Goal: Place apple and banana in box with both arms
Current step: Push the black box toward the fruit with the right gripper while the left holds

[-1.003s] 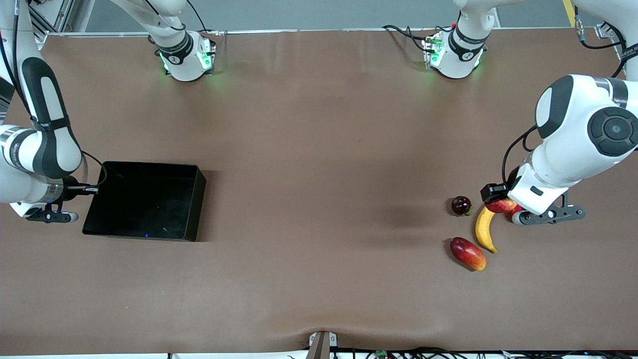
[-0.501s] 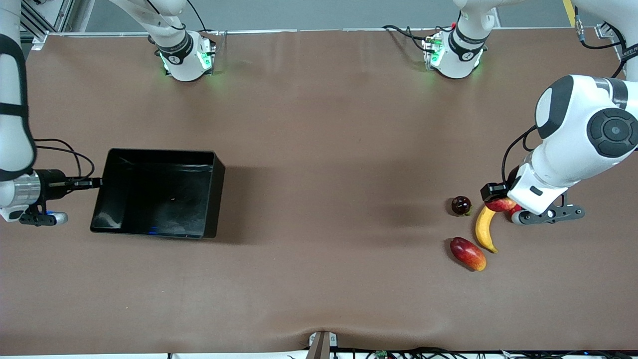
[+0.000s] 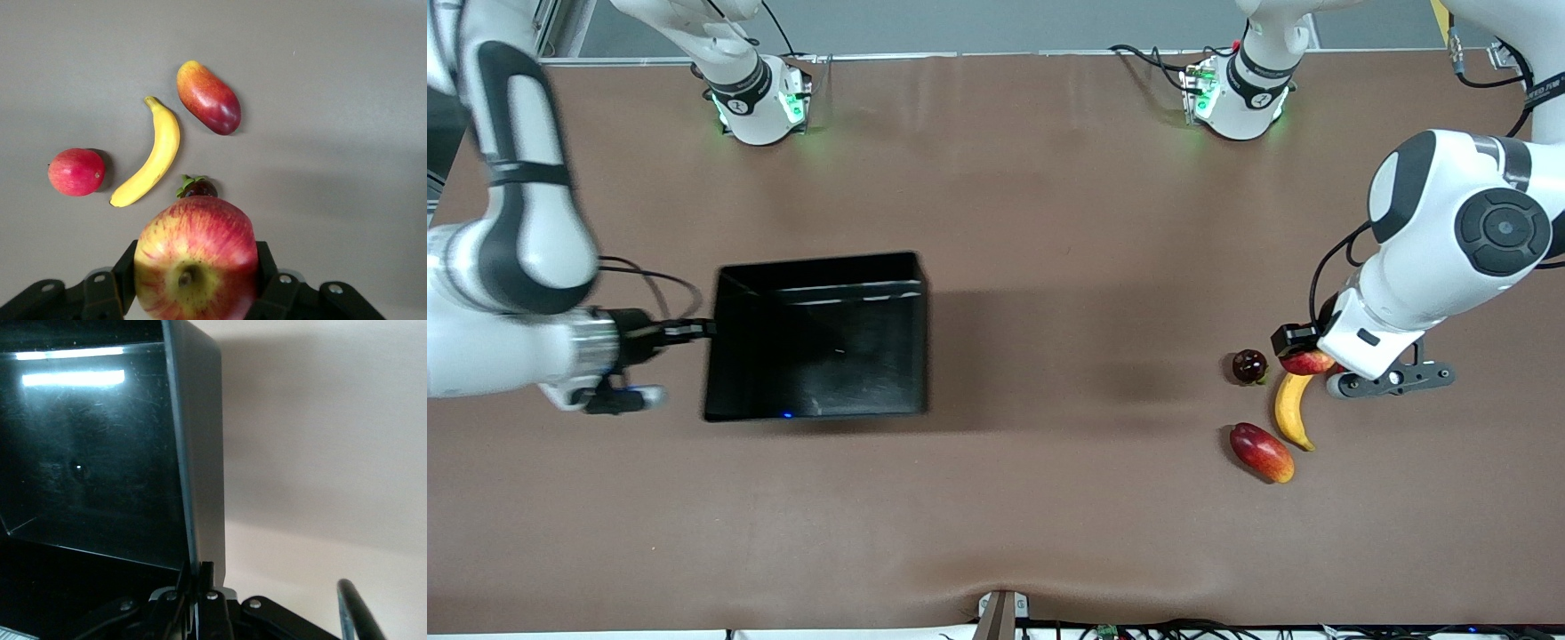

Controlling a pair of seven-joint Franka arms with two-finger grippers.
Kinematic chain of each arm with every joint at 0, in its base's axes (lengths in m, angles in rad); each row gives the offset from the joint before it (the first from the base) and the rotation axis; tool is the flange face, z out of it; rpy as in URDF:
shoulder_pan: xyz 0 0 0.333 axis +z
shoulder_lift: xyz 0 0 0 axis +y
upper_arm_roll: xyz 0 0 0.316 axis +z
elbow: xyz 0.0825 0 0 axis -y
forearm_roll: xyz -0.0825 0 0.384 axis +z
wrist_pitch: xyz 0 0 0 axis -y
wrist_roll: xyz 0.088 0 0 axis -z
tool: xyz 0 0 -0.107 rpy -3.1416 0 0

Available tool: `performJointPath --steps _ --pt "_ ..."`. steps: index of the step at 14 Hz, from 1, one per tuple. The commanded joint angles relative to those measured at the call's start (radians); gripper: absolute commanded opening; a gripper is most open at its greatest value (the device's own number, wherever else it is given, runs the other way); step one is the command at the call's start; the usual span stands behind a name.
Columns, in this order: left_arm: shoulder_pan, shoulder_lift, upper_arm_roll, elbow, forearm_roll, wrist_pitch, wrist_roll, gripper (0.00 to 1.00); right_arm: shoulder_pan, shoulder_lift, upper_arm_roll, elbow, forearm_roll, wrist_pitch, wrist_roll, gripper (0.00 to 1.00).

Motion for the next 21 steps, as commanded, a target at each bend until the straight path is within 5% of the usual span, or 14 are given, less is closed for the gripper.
performJointPath --steps 1,10,15,16,17,21 --pt "0.006 -0.023 -0.003 -0.008 -0.014 -0.018 -0.017 0.0 0.109 -0.005 -0.009 -0.001 0.036 0.063 0.121 0.0" --pt "0.004 -0.023 -0.014 -0.008 -0.014 -0.02 -0.033 0.0 0.415 0.146 -0.009 -0.003 0.033 0.347 0.36 0.0" --pt "-0.002 -0.017 -0.037 -0.01 -0.014 -0.02 -0.088 0.0 0.499 0.218 -0.013 -0.004 0.021 0.496 0.428 0.0" --pt "-0.002 -0.017 -0.046 -0.008 -0.014 -0.02 -0.105 0.0 0.499 0.22 -0.013 -0.003 0.021 0.497 0.428 0.42" --pt "-0.002 -0.017 -0.055 -0.008 -0.014 -0.02 -0.115 0.0 0.495 0.222 -0.016 0.0 0.016 0.496 0.425 0.99" --pt "-0.026 -0.014 -0.065 -0.011 -0.014 -0.02 -0.164 0.0 0.481 0.163 -0.015 0.091 -0.219 0.415 0.416 1.0"
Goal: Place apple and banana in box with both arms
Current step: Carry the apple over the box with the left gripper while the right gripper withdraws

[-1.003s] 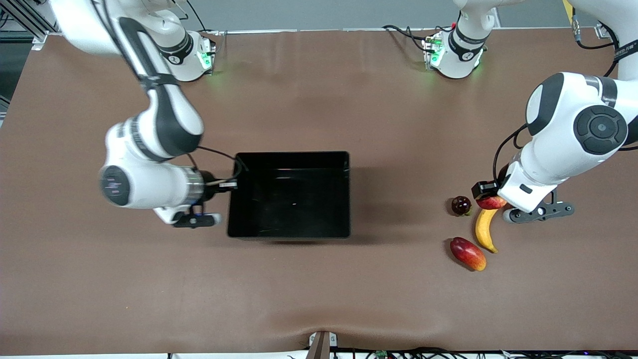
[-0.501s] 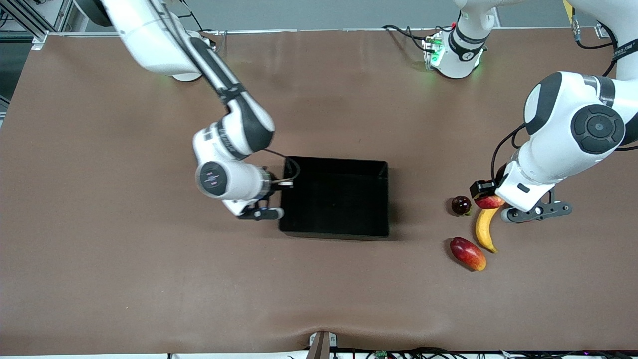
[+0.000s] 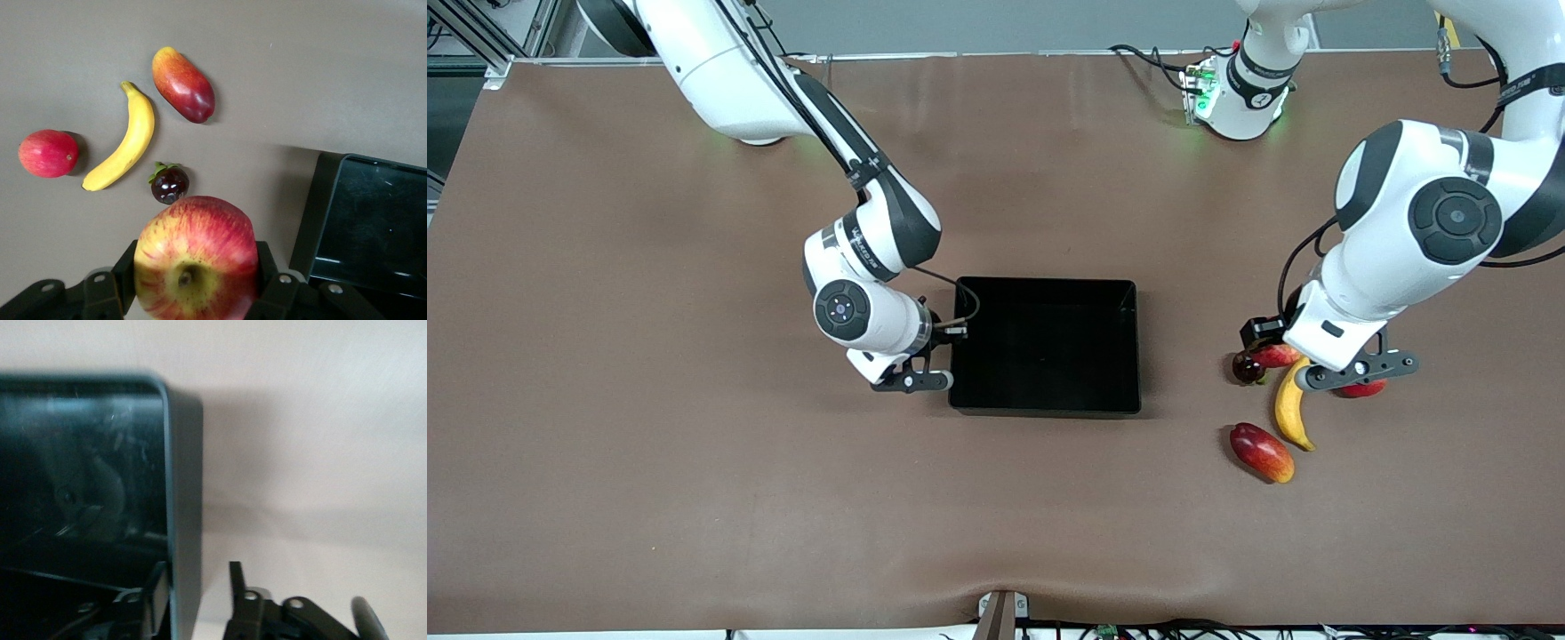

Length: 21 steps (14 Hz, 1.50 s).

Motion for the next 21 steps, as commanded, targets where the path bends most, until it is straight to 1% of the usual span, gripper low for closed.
performJointPath --steps 1,3,5,7,8,9,12,14,15,16,17,19,21 --pt "-0.04 -0.007 -0.003 -0.008 -0.016 -0.013 -0.071 0.0 -0.048 -0.052 0.004 0.119 -0.087 -0.185 -0.003 1.0" --pt "-0.116 0.019 -0.005 -0.011 -0.018 -0.013 -0.174 0.0 -0.105 -0.052 0.007 0.273 -0.09 -0.369 -0.003 1.0" --pt "-0.192 0.056 -0.003 -0.007 -0.015 -0.004 -0.277 0.0 -0.166 -0.07 -0.008 0.331 -0.098 -0.512 -0.004 1.0" --pt "-0.256 0.098 -0.003 -0.005 -0.012 0.008 -0.384 0.0 -0.262 -0.135 -0.008 0.342 -0.095 -0.601 -0.006 1.0" --pt "-0.281 0.118 -0.003 -0.007 -0.013 0.021 -0.423 0.0 -0.319 -0.165 -0.004 0.342 -0.093 -0.631 -0.006 1.0" --pt "-0.296 0.145 -0.003 -0.01 -0.013 0.045 -0.44 0.0 -0.353 -0.199 -0.008 0.342 -0.096 -0.651 -0.004 1.0" --pt "-0.312 0.199 -0.003 -0.031 -0.009 0.125 -0.457 0.0 -0.453 -0.312 -0.008 0.339 -0.093 -0.723 -0.006 1.0" --pt "-0.326 0.233 -0.002 -0.046 0.001 0.194 -0.496 0.0 -0.511 -0.369 -0.008 0.33 -0.116 -0.75 -0.096 1.0" --pt "-0.329 0.256 -0.002 -0.046 0.001 0.231 -0.515 0.0 -0.528 -0.398 -0.01 0.322 -0.148 -0.776 -0.154 1.0" --pt "-0.341 0.271 0.0 -0.049 0.002 0.255 -0.527 0.0 -0.533 -0.429 -0.008 0.293 -0.185 -0.781 -0.167 1.0" --pt "-0.356 0.282 0.004 -0.053 0.013 0.266 -0.533 0.0 -0.533 -0.467 -0.008 0.255 -0.204 -0.774 -0.167 1.0" --pt "-0.359 0.311 0.004 -0.053 0.083 0.272 -0.573 0.0 -0.553 -0.546 -0.008 0.143 -0.204 -0.732 -0.173 1.0" --pt "-0.379 0.342 0.004 -0.053 0.114 0.312 -0.633 0.0 -0.582 -0.619 -0.007 0.013 -0.192 -0.651 -0.176 1.0"
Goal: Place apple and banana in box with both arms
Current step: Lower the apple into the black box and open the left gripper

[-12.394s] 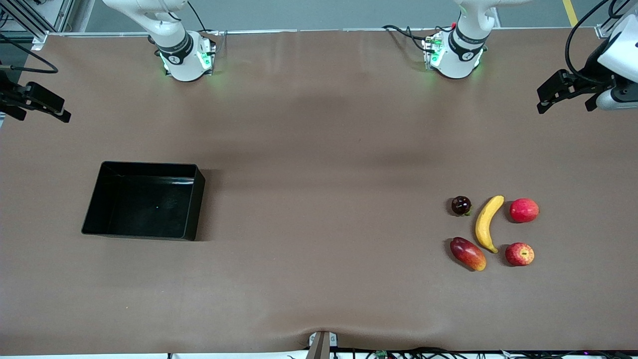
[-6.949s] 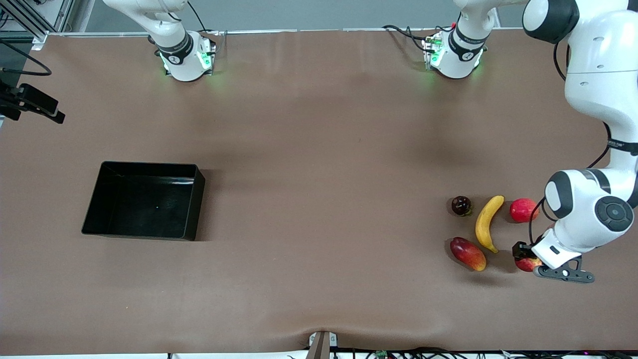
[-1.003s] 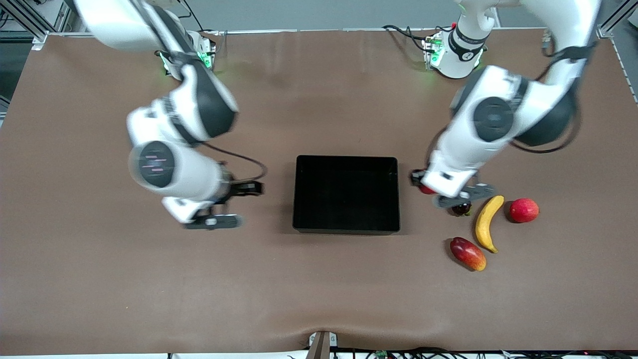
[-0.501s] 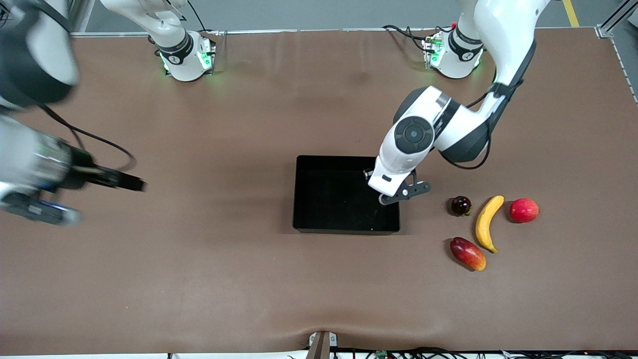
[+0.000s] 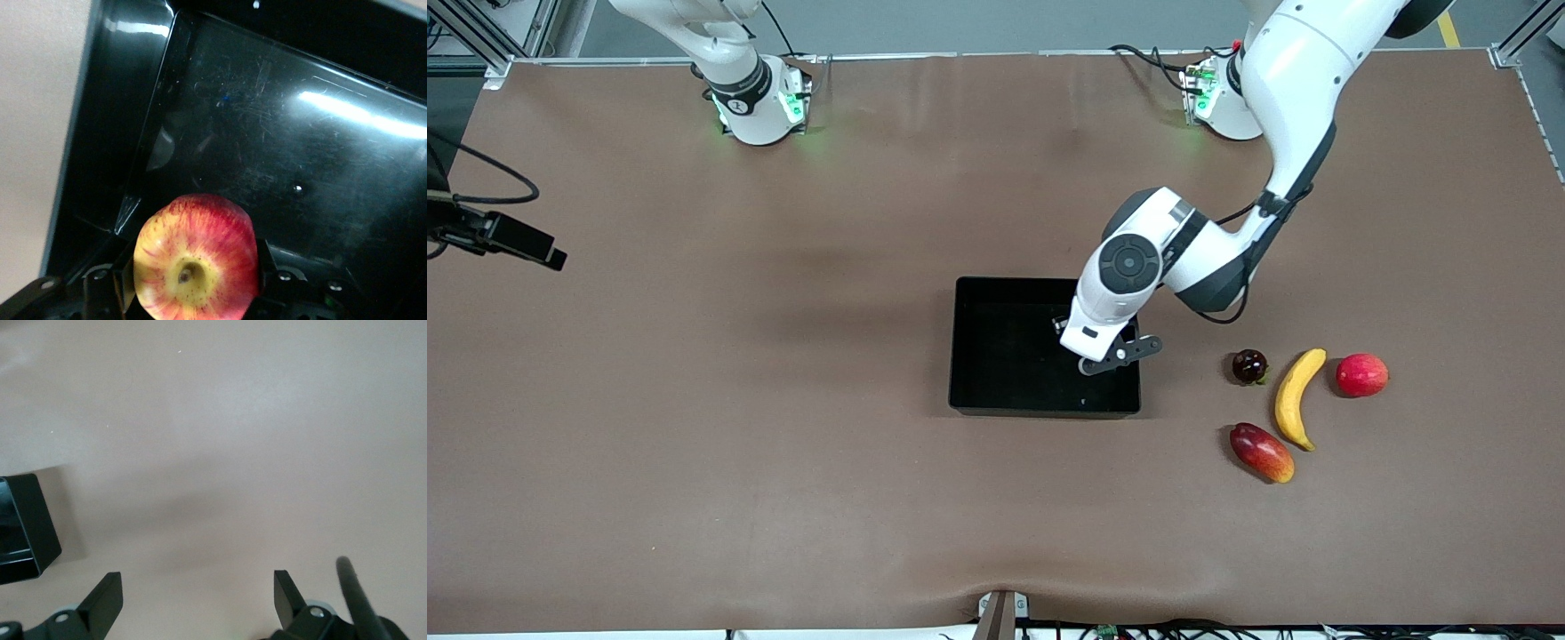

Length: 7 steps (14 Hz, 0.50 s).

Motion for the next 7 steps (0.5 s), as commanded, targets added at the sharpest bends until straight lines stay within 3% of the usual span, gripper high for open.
performJointPath --steps 1,3,7 --pt "-0.029 0.031 0.007 -0.001 0.066 0.047 -0.089 0.0 -0.045 -0.14 0.018 -0.227 -0.011 0.11 -0.033 1.0" --pt "-0.027 0.05 0.007 -0.01 0.13 0.047 -0.103 0.0 -0.065 -0.172 0.018 -0.285 -0.011 0.141 -0.079 1.0" --pt "-0.026 0.054 0.007 -0.045 0.154 0.048 -0.109 0.0 -0.065 -0.189 0.02 -0.291 -0.011 0.13 -0.1 1.0"
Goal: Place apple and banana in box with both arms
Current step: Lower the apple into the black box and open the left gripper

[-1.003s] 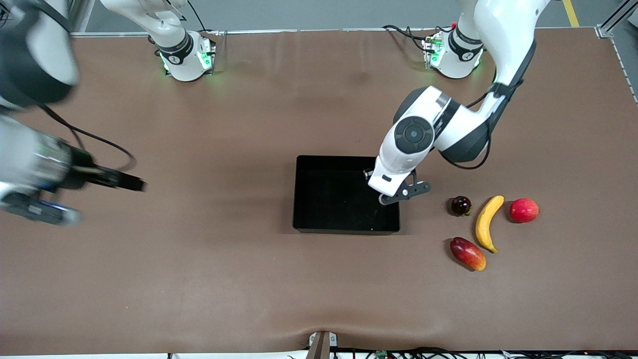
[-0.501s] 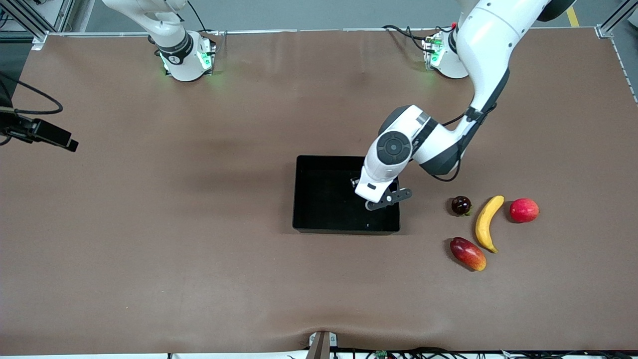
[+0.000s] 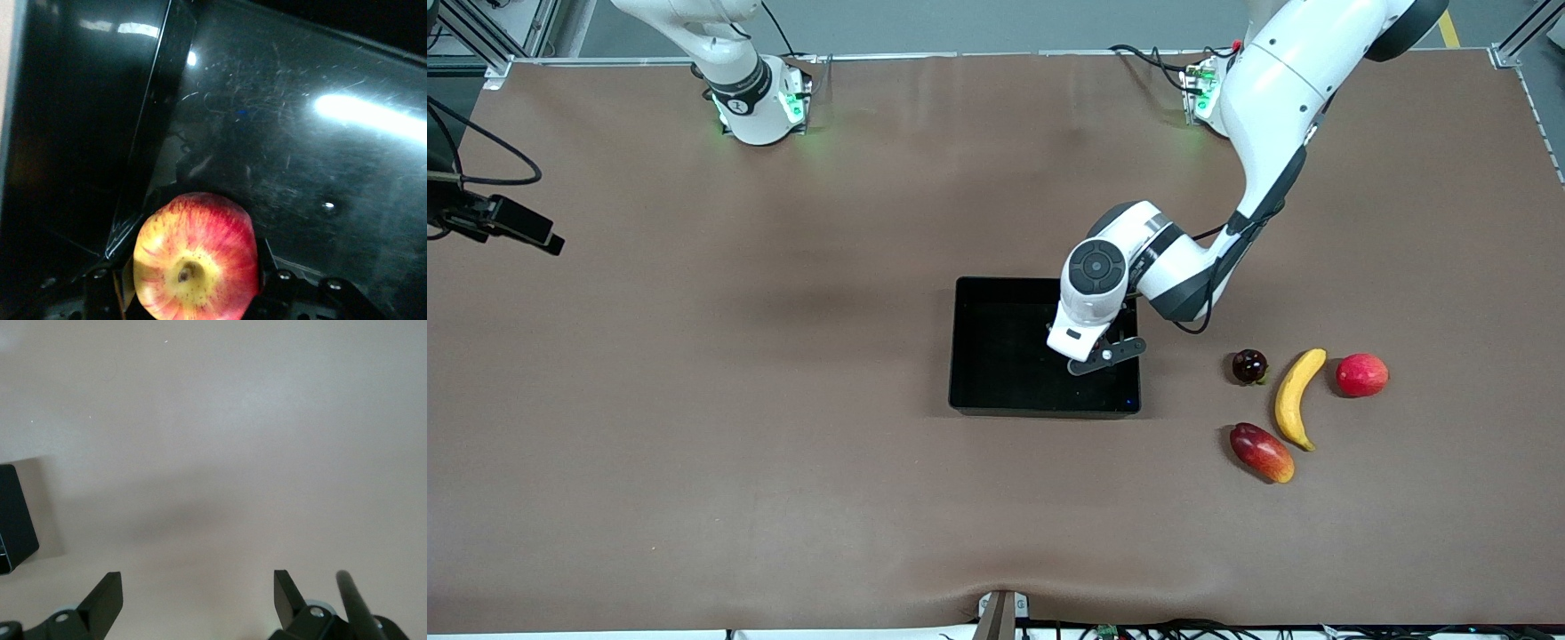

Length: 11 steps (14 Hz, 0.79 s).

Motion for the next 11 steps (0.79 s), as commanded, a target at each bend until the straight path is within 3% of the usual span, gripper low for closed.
performJointPath --steps 1,3,4,6,7,11 --pt "-0.005 -0.013 0.004 -0.033 0.028 0.025 -0.043 0.0 -0.013 -0.048 0.021 -0.044 -0.011 0.016 -0.014 1.0" --pt "-0.007 -0.014 0.004 -0.036 0.056 0.025 -0.083 0.0 -0.01 -0.056 0.027 -0.048 -0.011 -0.013 -0.014 1.0" --pt "-0.005 -0.013 0.004 -0.036 0.061 0.025 -0.092 0.05 -0.006 -0.059 0.027 -0.051 -0.011 -0.03 -0.014 1.0" --pt "-0.007 -0.016 0.004 -0.034 0.079 0.025 -0.091 0.78 -0.006 -0.062 0.027 -0.056 -0.011 -0.042 -0.017 1.0" --pt "-0.005 -0.016 0.004 -0.033 0.091 0.025 -0.092 0.98 -0.007 -0.062 0.027 -0.056 -0.011 -0.042 -0.019 1.0" --pt "-0.007 -0.049 -0.004 -0.025 0.093 0.013 -0.094 1.0 -0.01 -0.06 0.025 -0.055 -0.009 -0.041 -0.059 1.0"
